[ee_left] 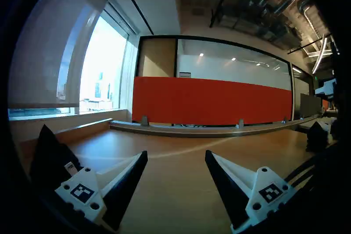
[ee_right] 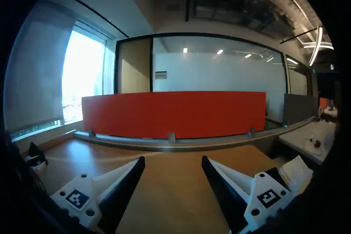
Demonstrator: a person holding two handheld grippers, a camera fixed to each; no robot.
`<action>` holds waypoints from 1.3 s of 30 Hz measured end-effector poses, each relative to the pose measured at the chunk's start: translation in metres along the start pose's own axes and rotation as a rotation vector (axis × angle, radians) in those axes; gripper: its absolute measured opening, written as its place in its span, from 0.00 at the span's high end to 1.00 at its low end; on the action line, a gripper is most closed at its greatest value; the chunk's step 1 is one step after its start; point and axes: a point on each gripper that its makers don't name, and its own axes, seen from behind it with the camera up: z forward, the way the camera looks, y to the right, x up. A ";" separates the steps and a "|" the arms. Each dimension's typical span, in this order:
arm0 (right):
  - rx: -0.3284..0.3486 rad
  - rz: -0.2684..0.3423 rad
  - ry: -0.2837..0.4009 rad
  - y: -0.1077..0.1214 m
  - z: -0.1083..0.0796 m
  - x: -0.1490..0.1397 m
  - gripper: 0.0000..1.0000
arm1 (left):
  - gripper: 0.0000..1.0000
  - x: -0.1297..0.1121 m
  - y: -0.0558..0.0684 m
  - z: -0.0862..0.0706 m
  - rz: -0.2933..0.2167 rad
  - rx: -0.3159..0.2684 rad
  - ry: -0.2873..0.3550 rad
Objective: Fold towel
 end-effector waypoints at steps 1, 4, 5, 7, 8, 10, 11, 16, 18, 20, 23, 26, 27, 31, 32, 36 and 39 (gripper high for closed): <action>0.001 -0.001 0.001 -0.001 0.001 0.001 0.00 | 0.03 0.000 0.000 0.000 0.002 0.000 0.000; 0.005 -0.003 0.003 -0.002 0.002 0.001 0.00 | 0.03 -0.003 0.000 0.001 0.003 -0.001 -0.002; 0.006 -0.003 0.004 -0.002 0.003 0.001 0.00 | 0.03 -0.004 0.001 0.001 0.002 -0.001 -0.003; 0.005 -0.002 0.004 -0.002 0.004 0.000 0.00 | 0.03 -0.005 0.001 0.001 0.008 -0.003 -0.006; 0.005 -0.002 0.004 -0.002 0.004 -0.001 0.00 | 0.03 -0.006 0.002 0.001 0.012 -0.004 -0.008; 0.006 0.000 0.002 -0.002 0.005 -0.003 0.00 | 0.03 -0.008 0.003 0.001 0.022 -0.005 -0.012; 0.006 0.000 0.001 -0.001 0.005 -0.004 0.00 | 0.03 -0.010 0.003 0.002 0.028 -0.006 -0.014; 0.006 -0.001 0.001 0.000 0.007 -0.006 0.00 | 0.03 -0.012 0.005 0.003 0.051 -0.006 -0.025; 0.006 -0.002 0.001 0.001 0.007 -0.007 0.00 | 0.03 -0.012 0.006 0.004 0.058 -0.004 -0.026; 0.006 -0.004 0.003 0.003 0.006 -0.008 0.00 | 0.03 -0.011 0.005 0.004 0.058 -0.002 -0.026; 0.003 -0.008 0.008 0.006 0.006 -0.008 0.00 | 0.03 -0.010 0.006 0.004 0.060 -0.001 -0.025; -0.007 -0.016 0.015 0.011 0.005 -0.009 0.00 | 0.03 -0.010 0.006 0.004 0.060 -0.001 -0.025; -0.011 -0.021 0.016 0.013 0.005 -0.011 0.00 | 0.02 -0.010 0.006 0.004 0.060 -0.001 -0.025; -0.023 -0.038 0.019 0.020 0.003 -0.018 0.00 | 0.02 -0.010 0.005 0.004 0.060 -0.001 -0.026; -0.026 -0.040 0.020 0.022 0.003 -0.019 0.00 | 0.03 -0.010 0.005 0.004 0.060 -0.001 -0.026; -0.040 -0.032 0.033 0.030 0.000 -0.026 0.00 | 0.02 -0.011 0.005 0.004 0.062 -0.002 -0.026; -0.057 -0.024 0.040 0.039 -0.001 -0.035 0.00 | 0.02 -0.010 0.005 0.004 0.062 -0.002 -0.025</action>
